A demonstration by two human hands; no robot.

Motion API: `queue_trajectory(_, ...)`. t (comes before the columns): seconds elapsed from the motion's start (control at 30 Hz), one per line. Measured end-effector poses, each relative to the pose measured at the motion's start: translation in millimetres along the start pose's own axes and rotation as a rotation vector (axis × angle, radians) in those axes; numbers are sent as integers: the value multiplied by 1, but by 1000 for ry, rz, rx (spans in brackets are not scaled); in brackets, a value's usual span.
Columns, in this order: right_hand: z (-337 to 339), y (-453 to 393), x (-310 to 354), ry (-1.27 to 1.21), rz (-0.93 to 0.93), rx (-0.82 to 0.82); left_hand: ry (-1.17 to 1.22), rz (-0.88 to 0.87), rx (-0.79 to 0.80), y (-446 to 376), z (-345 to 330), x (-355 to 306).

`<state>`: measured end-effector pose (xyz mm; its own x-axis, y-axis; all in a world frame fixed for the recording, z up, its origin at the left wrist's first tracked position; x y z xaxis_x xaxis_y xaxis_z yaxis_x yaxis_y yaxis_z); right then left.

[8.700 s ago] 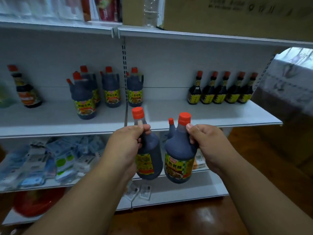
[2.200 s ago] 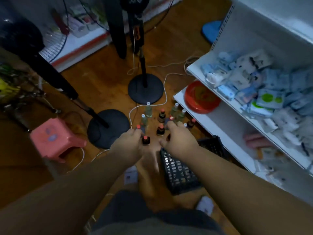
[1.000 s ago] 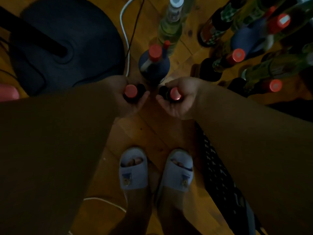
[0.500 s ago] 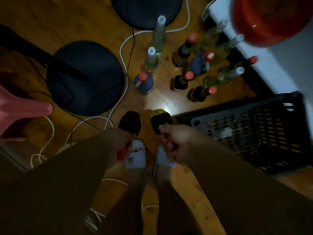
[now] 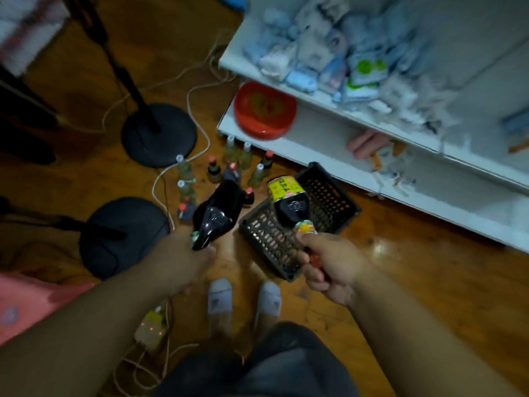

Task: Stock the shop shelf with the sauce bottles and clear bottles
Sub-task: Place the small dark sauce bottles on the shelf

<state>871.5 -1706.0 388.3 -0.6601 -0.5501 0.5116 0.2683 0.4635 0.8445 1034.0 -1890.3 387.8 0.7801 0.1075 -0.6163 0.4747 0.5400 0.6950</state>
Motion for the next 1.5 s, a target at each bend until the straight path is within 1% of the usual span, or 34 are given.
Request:
queue_trajectory(0.07,25,45,10,-87,83,-10,-132,-81,-5,25,-8,-46)
queue_trajectory(0.13,56,87,16,-154,163,-39,-225,-168,21,49,-29,-92)
queue_trajectory(0.27,134,163,17,-299,310,-121,-285,-334,115,93,-105,-180)
queue_trajectory(0.37,203,216,9,-402,407,-181,-313,-445,239,127,-186,-236)
queue_trajectory(0.43,253,250,-1,-446,441,-220,-317,-508,292,153,-245,-267)
queue_trajectory(0.57,358,311,-26,-466,483,-318,-290,-564,383,199,-367,-309)
queue_trajectory(0.7,444,358,-43,-534,494,-403,-306,-606,452,240,-454,-344)
queue_trajectory(0.83,512,376,-44,-649,533,-435,-355,-620,493,252,-515,-378)
queue_trajectory(1.0,588,371,-23,-738,582,-460,-370,-600,500,230,-582,-435)
queue_trajectory(1.17,663,372,12,-728,598,-525,-397,-621,582,217,-652,-521)
queue_trajectory(1.3,718,389,39,-722,631,-552,-330,-620,657,211,-706,-588)
queue_trajectory(1.4,765,398,56,-722,658,-566,-311,-617,682,207,-746,-631)
queue_trajectory(1.5,818,404,70,-667,640,-594,-325,-633,670,204,-787,-671)
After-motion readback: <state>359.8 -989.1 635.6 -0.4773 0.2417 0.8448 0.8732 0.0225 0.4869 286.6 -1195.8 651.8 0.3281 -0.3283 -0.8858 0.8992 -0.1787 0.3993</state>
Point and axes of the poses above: each hand's wrist, its own y-axis away from the middle knuckle, its own z-axis out of the back of the hand, x = y × z, the point moved 10 cm from there along -y, towards the middle knuckle, and after that the axes turned 6 degrees about y, right-handed, at the moved point
